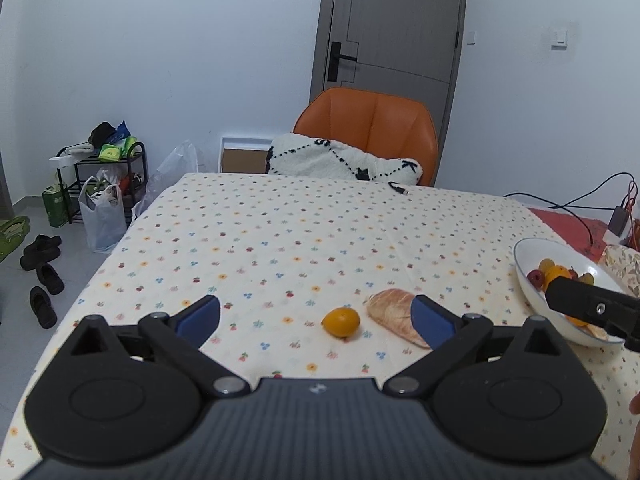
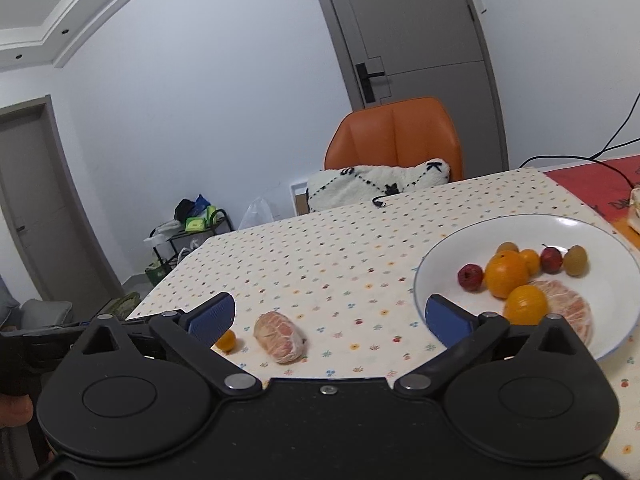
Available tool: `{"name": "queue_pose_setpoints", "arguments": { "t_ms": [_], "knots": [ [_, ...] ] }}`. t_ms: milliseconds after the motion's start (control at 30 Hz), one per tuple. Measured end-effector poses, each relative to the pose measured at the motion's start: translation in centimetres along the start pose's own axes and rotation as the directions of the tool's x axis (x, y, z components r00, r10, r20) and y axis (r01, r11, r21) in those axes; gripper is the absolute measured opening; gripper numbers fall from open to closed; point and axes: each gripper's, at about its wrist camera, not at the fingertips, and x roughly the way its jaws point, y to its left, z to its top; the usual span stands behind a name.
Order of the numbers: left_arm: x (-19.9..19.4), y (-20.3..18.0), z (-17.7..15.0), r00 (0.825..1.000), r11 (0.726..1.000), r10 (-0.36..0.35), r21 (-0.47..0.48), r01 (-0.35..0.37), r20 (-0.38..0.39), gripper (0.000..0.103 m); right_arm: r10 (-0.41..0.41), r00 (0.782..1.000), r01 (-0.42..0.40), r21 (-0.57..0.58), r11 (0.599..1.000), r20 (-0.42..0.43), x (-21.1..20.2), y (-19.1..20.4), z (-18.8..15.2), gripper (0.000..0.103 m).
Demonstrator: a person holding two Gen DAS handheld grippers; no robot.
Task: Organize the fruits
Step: 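Move both open tools back toward the last orange and pomelo segment, then grasp a small orange with the left tool while the right tool grasps a pomelo segment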
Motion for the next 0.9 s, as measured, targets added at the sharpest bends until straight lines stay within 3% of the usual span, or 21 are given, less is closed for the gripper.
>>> {"name": "queue_pose_setpoints", "arguments": {
  "t_ms": [367, 700, 900],
  "knots": [
    [1.2, 0.8, -0.7, 0.997, 1.000, -0.024, 0.010, 0.025, -0.074, 0.101, 0.016, 0.997, -0.018, -0.025, 1.000, -0.070, 1.3, 1.1, -0.6, 0.103],
    [2.9, 0.6, -0.7, 0.995, 0.999, -0.052, -0.005, 0.052, -0.087, 0.098, 0.024, 0.989, -0.030, -0.041, 0.999, -0.142, 2.7, 1.4, -1.0, 0.103],
    [4.0, 0.5, -0.4, 0.994, 0.998, -0.056, -0.013, 0.055, -0.093, 0.082, 0.034, 0.987, -0.044, -0.062, 0.997, -0.158, 3.2, 1.7, -0.8, 0.103]
  ]
}}
